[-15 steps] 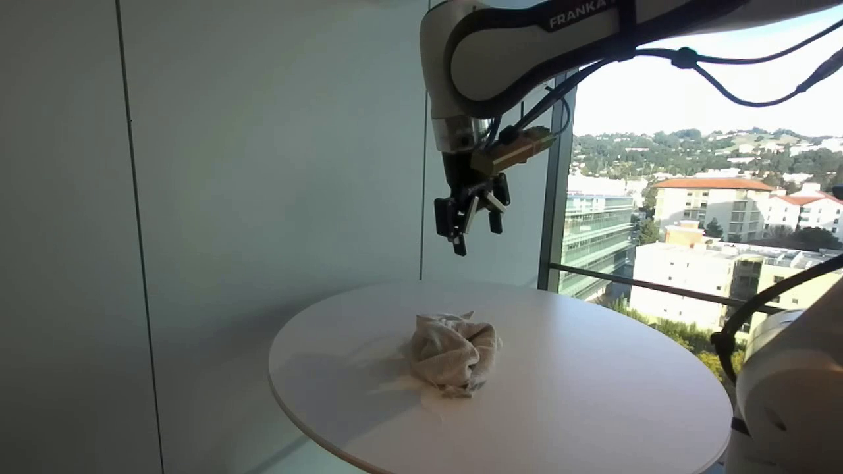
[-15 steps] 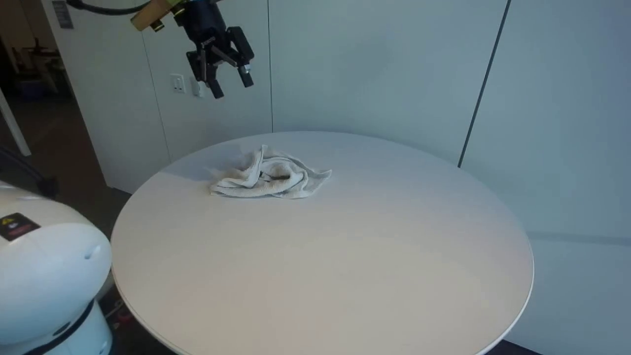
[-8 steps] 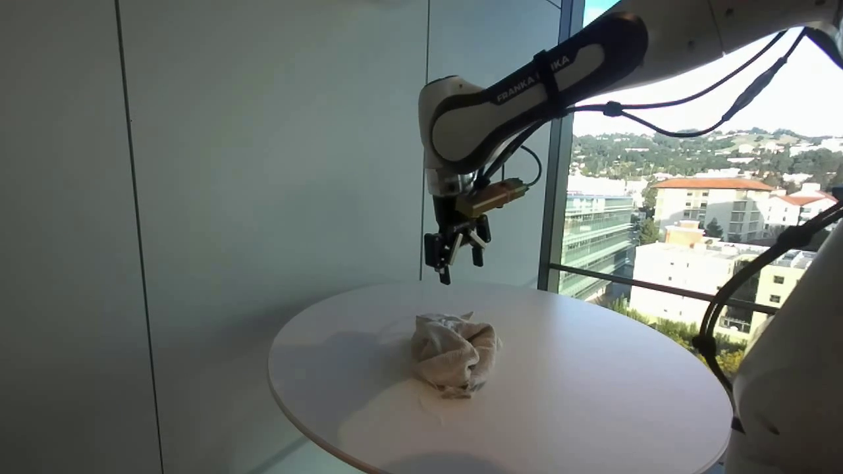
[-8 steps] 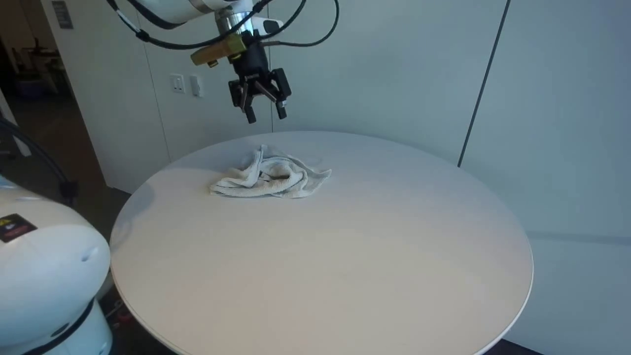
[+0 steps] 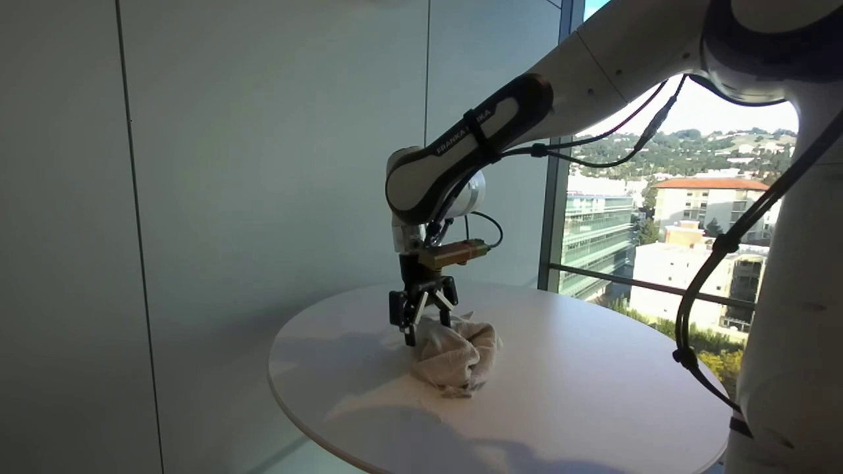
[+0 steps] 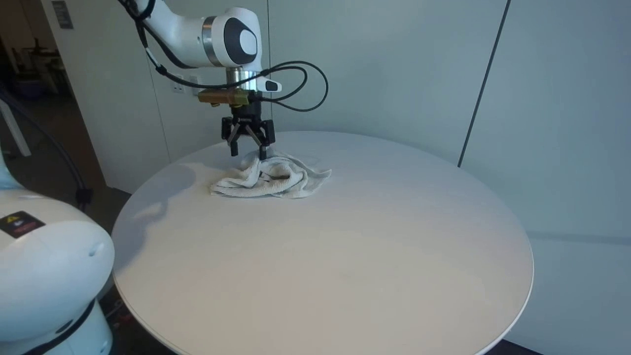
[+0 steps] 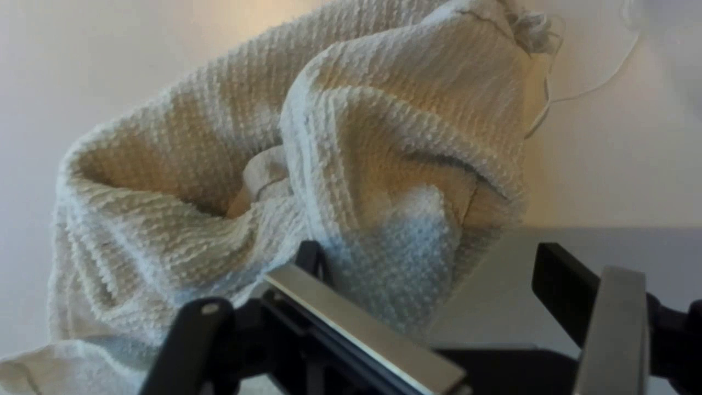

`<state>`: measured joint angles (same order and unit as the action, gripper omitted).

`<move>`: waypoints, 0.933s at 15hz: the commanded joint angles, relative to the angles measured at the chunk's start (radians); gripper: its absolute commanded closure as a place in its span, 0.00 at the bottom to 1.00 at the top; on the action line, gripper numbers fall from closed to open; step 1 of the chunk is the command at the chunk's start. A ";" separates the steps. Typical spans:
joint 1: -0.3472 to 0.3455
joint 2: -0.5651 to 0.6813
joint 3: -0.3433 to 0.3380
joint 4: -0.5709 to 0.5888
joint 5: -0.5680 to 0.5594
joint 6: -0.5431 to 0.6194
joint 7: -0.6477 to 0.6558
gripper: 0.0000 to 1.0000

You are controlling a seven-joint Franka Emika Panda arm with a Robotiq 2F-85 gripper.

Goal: Use the towel to clean the table

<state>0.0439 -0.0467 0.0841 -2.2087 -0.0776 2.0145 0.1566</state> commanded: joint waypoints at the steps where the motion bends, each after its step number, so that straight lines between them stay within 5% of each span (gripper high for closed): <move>1: 0.012 0.063 -0.002 0.019 0.048 -0.079 0.029 0.00; 6: 0.033 0.100 0.003 0.041 -0.056 -0.131 0.115 0.00; 7: 0.037 0.098 0.006 0.046 -0.053 -0.121 0.106 0.25; 8: 0.043 0.091 0.010 0.048 -0.043 -0.101 0.082 0.26; 14: 0.069 0.055 0.034 0.079 0.088 -0.009 0.006 0.72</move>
<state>0.1059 0.0367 0.1123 -2.1426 -0.0631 1.9667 0.2140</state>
